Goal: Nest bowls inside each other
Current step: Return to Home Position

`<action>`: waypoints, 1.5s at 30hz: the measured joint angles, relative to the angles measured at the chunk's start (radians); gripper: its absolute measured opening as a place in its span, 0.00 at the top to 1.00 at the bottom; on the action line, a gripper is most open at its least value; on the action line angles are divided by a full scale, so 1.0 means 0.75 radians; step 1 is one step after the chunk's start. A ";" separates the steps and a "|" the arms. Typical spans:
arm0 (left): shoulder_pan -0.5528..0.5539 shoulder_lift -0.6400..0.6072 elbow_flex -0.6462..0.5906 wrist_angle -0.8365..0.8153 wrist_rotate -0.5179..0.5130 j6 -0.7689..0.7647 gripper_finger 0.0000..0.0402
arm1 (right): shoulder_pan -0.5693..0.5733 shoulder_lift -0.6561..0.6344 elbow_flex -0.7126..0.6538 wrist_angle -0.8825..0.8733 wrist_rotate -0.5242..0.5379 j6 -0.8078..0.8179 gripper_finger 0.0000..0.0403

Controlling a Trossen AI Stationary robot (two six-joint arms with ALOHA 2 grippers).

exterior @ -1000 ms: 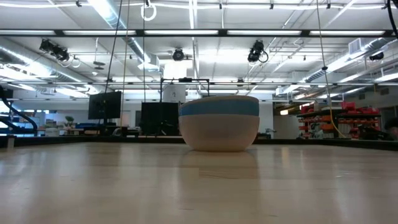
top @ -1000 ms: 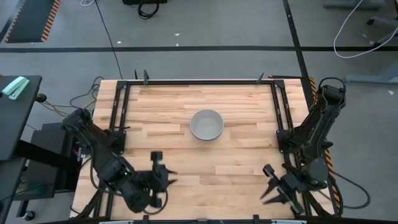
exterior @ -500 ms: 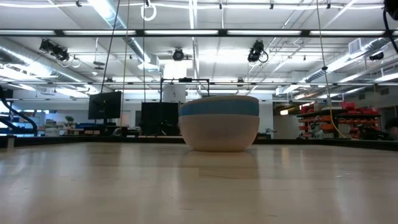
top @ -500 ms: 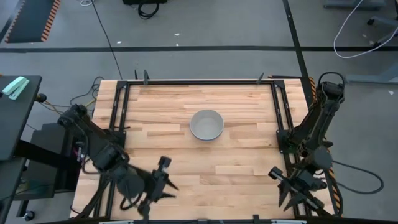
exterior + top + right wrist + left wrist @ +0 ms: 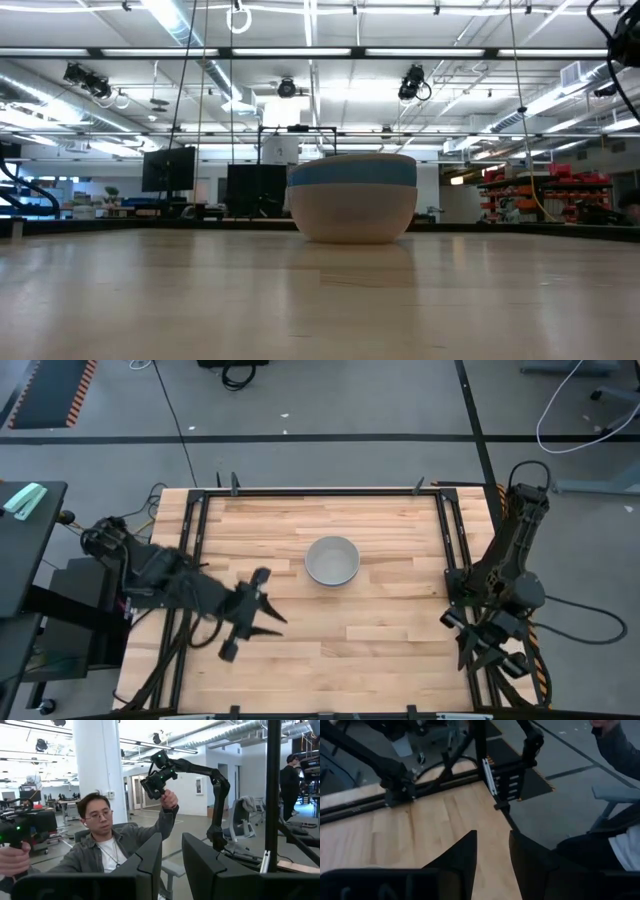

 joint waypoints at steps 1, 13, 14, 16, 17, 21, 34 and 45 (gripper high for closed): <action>0.026 -0.014 0.000 0.000 0.024 0.009 0.70 | 0.000 -0.016 0.000 -0.014 0.000 -0.001 0.79; 0.407 -0.185 -0.481 0.377 0.475 -0.023 0.69 | -0.012 -0.137 -0.327 0.381 -0.005 0.005 0.79; 0.432 -0.213 -0.557 0.450 0.507 -0.025 0.69 | -0.012 -0.147 -0.346 0.393 -0.005 0.011 0.79; 0.490 -0.272 -0.706 0.581 0.567 -0.063 0.68 | -0.012 -0.158 -0.379 0.408 -0.005 0.015 0.79; 0.521 -0.298 -0.769 0.652 0.603 -0.072 0.68 | -0.012 -0.163 -0.390 0.418 -0.005 0.013 0.79; 0.616 -0.453 -0.993 0.802 0.671 -0.128 0.69 | -0.019 -0.164 -0.420 0.471 -0.003 0.020 0.79; 0.668 -1.093 -1.448 0.945 0.671 -0.207 0.67 | -0.089 -0.159 -0.612 0.766 -0.008 0.070 0.79; 0.668 -1.443 -1.627 0.928 0.656 -0.209 0.68 | -0.090 -0.166 -0.678 0.882 -0.010 0.045 0.79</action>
